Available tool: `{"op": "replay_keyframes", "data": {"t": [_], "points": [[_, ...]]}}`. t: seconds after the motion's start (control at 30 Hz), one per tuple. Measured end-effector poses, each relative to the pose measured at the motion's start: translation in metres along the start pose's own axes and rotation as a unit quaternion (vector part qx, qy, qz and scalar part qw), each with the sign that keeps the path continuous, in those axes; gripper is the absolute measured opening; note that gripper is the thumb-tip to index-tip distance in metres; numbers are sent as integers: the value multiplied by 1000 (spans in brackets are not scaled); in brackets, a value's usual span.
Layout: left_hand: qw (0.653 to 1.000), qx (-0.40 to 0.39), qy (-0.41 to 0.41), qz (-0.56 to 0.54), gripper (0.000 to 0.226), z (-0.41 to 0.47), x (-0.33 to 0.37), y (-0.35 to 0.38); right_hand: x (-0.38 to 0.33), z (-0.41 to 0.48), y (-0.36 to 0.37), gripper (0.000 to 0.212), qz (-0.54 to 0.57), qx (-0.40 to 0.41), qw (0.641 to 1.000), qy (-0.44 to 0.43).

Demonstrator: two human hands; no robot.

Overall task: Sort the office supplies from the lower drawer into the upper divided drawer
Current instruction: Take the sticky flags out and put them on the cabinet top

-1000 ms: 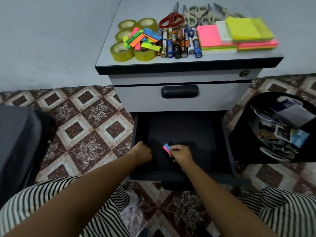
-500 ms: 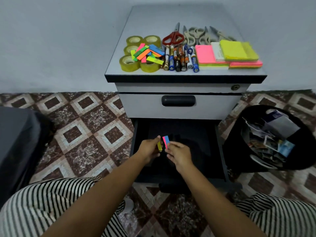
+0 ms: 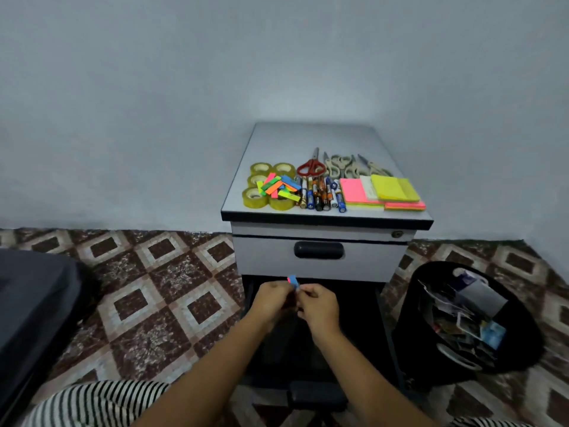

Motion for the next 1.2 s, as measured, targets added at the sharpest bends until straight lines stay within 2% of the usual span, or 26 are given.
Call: {"op": "replay_keyframes", "data": {"t": [0.1, 0.23, 0.33, 0.43, 0.5, 0.57, 0.63, 0.73, 0.9, 1.07, 1.2], "points": [[998, -10, 63, 14, 21, -3, 50, -2, -51, -5, 3, 25, -2, -11, 998, -66], [989, 5, 138, 46, 21, 1, 122, -4, -126, -12, 5, 12, -21, -27, 988, -147], [978, 14, 194, 68, 21, 4, 169, -6, -171, -10, 10, 18, -8, -40, 982, -184], [970, 26, 227, 83, 21, 13, 206, -8, -206, 2, 15, 18, -29, -19, 977, -211], [963, 46, 238, 118, 18, 24, 225, -12, -225, 11, 19, 21, -53, -7, 973, -225], [941, 73, 261, 201, 17, 36, 240, -16, -238, 18, 20, 19, -87, 17, 966, -241], [909, 93, 276, 298, 2, 43, 250, -19, -246, 23, 20, 12, -155, 46, 951, -263], [877, 95, 274, 384, 24, 57, 251, -23, -249, 34, 25, 16, -258, 64, 920, -288], [835, 77, 277, 469, 30, 73, 240, -19, -243, 49, 33, 22, -389, 86, 864, -308], [818, 85, 287, 491, 40, 81, 234, -17, -240, 55, 39, 23, -423, 98, 837, -334], [808, 106, 302, 495, 47, 81, 234, -19, -240, 54, 35, 23, -379, 100, 853, -344]]}}
Point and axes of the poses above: each hand's wrist, its own z-axis towards the middle knuckle, its own y-axis out of the palm, x = y × z, the point moved 7 cm from there along z, towards the middle knuckle, and after that the axes turned 7 degrees about y, right-handed, at the moved point
